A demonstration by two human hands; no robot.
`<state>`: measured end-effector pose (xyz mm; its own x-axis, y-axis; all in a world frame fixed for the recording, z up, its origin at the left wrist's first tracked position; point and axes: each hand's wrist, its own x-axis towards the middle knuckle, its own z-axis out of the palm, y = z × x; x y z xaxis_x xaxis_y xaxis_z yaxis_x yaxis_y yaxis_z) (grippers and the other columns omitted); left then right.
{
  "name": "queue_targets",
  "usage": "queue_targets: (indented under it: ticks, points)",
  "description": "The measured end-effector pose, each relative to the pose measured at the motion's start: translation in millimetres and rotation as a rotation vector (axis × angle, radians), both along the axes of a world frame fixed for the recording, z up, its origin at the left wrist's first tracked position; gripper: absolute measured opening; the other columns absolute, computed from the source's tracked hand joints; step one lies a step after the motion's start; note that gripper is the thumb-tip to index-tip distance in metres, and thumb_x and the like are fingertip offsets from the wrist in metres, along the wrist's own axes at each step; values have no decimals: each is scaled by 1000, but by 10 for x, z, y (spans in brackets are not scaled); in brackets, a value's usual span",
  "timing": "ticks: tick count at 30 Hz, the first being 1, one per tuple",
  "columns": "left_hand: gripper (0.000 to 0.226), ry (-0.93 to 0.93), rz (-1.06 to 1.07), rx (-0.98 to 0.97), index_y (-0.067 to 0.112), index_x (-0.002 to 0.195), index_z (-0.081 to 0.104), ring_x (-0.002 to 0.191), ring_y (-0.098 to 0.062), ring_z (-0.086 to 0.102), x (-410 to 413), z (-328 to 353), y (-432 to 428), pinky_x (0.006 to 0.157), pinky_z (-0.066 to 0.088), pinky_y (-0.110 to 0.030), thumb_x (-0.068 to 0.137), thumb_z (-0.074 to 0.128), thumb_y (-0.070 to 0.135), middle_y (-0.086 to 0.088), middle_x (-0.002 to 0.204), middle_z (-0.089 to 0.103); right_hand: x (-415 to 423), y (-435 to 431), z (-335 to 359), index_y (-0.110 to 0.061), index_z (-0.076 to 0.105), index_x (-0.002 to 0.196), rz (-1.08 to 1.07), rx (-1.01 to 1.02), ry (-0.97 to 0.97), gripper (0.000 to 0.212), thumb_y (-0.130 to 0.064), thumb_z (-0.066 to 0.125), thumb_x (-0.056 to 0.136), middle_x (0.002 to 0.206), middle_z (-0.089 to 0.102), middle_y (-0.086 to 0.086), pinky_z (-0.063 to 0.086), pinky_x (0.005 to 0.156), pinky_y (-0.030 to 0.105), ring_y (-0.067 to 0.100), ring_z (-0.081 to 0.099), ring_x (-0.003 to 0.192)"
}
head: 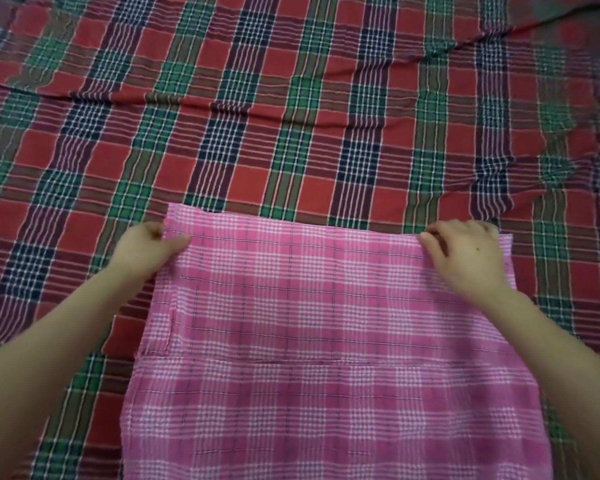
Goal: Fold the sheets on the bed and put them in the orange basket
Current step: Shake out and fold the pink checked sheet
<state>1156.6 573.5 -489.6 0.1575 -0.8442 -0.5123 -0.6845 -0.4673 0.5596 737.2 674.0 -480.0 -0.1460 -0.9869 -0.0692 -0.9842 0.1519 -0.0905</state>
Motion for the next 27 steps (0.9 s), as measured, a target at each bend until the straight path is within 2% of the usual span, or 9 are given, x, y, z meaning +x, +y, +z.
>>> queue_targets:
  ticks: [3, 5, 9, 13, 19, 22, 23, 25, 27]
  points:
    - [29, -142, -41, -132, -7, 81, 60, 69, -25, 49, -42, -44, 39, 65, 35, -35, 85, 68, 21, -21, 74, 58, -408, 198, 7, -9, 68, 100, -83, 73, 193, 41, -33, 38, 88, 93, 69, 15, 33, 98, 52, 37, 61, 90]
    - [31, -152, -9, -157, -10, 82, 60, 68, -26, 48, -31, -101, 17, 66, 37, -36, 84, 68, 20, -25, 76, 57, -595, 244, 5, -5, 66, 106, -133, 118, 263, 41, -27, 40, 82, 96, 67, 20, 31, 99, 54, 40, 59, 95]
    - [22, -187, 16, -233, -8, 88, 62, 74, -28, 53, -67, -123, 7, 70, 37, -35, 85, 66, 14, -19, 77, 56, -793, 227, 56, -2, 71, 85, -174, 61, 332, 22, -16, 54, 84, 79, 65, 21, 33, 89, 52, 39, 57, 81]
    - [23, -305, 63, -344, -6, 96, 64, 87, -38, 60, -44, -106, 12, 78, 42, -40, 88, 63, 15, -28, 90, 63, -876, 165, 126, 0, 67, 74, -379, -21, 417, 21, -5, 47, 75, 69, 60, 19, 33, 87, 49, 36, 53, 76]
    - [31, -368, 13, -200, -2, 111, 57, 105, -43, 55, -160, -178, -96, 91, 41, -45, 87, 62, 16, -29, 109, 61, -755, -10, -42, -7, 64, 108, -481, 189, 303, 25, -14, 55, 86, 108, 60, 21, 30, 97, 46, 38, 52, 106]
    - [25, -533, -171, -407, -1, 104, 57, 95, -46, 55, -129, -48, 165, 83, 43, -49, 81, 61, 8, -29, 100, 60, -633, 215, 38, -2, 56, 117, -378, 1, 255, 35, -12, 54, 83, 108, 58, 28, 35, 89, 49, 44, 53, 101]
    - [20, -478, -285, -447, 1, 100, 60, 90, -44, 56, -148, 31, 342, 79, 44, -48, 80, 59, 1, -28, 96, 61, -576, 344, 74, -1, 58, 115, -304, -73, 206, 33, -11, 50, 84, 102, 61, 28, 39, 84, 49, 44, 56, 93]
    - [24, -210, -515, -275, 17, 91, 67, 90, -33, 61, -122, 133, 734, 79, 46, -40, 83, 57, -3, -14, 96, 67, -484, 676, 110, -3, 63, 110, -167, -28, 12, 28, -14, 48, 89, 92, 67, 23, 48, 79, 50, 41, 62, 83]
    - [19, -30, -689, -52, 44, 82, 61, 86, -18, 63, -69, 215, 1115, 78, 47, -31, 87, 60, 25, 5, 93, 68, -420, 1074, 115, -10, 64, 112, -115, 189, -119, 38, -33, 44, 91, 95, 71, 13, 49, 85, 50, 35, 65, 88]
